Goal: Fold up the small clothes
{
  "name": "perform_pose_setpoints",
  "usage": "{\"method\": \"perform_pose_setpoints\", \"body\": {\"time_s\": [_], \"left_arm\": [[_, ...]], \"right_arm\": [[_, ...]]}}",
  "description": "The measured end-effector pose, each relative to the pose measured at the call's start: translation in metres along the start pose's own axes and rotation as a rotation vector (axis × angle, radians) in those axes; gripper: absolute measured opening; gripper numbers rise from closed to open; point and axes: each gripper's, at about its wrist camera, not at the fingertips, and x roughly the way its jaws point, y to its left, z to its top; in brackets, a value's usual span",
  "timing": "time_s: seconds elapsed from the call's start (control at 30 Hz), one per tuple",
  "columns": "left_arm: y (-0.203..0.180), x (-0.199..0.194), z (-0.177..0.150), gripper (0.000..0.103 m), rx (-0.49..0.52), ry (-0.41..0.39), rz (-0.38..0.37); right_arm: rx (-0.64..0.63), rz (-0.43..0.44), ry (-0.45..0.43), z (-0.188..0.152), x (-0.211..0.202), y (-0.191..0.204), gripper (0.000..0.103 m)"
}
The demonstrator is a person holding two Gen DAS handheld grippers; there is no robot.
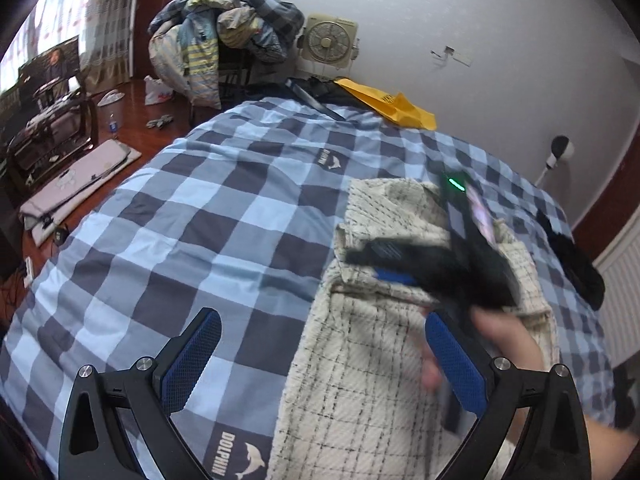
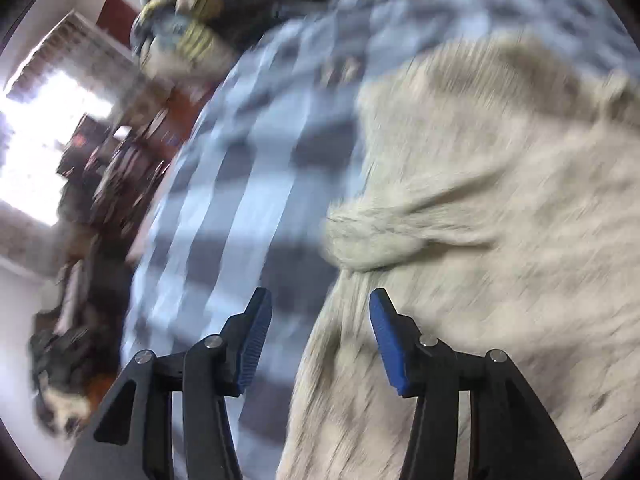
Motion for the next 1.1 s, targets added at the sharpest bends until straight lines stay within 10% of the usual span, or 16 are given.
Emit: {"method": "perform_pose_setpoints", "body": {"time_s": [0.23,0.37,0.47,0.9,1.1], "left_arm": [[-0.004,0.012,-0.005,0.103,0.011,0.030,0.017],[-0.018,0.031,-0.015,0.103,0.078,0.088,0.006],[-0.029,0.053,-0.018,0.103,0.102,0.124,-0.061],[-0.046,0.230,0.075,0.103,-0.150,0.369,-0.127],[-0.047,0.289,0.078,0.101,-0.176,0.538,-0.003]], "right_arm": [[-0.090,-0.313,-0.077,-0.067,-0.124,-0.064,0.047],[0.027,-0.438,-0.155,-0.110,-0.191,-0.120,0.084],[0.109,-0.478,-0.272,-0.124,-0.216,-0.150,0.085],[0.472,-0.186,-0.288,-0.105,-0.193,-0.229,0.085],[0.512,-0.173,-0.306,-0.109,-0.195,-0.239,0.085]]}}
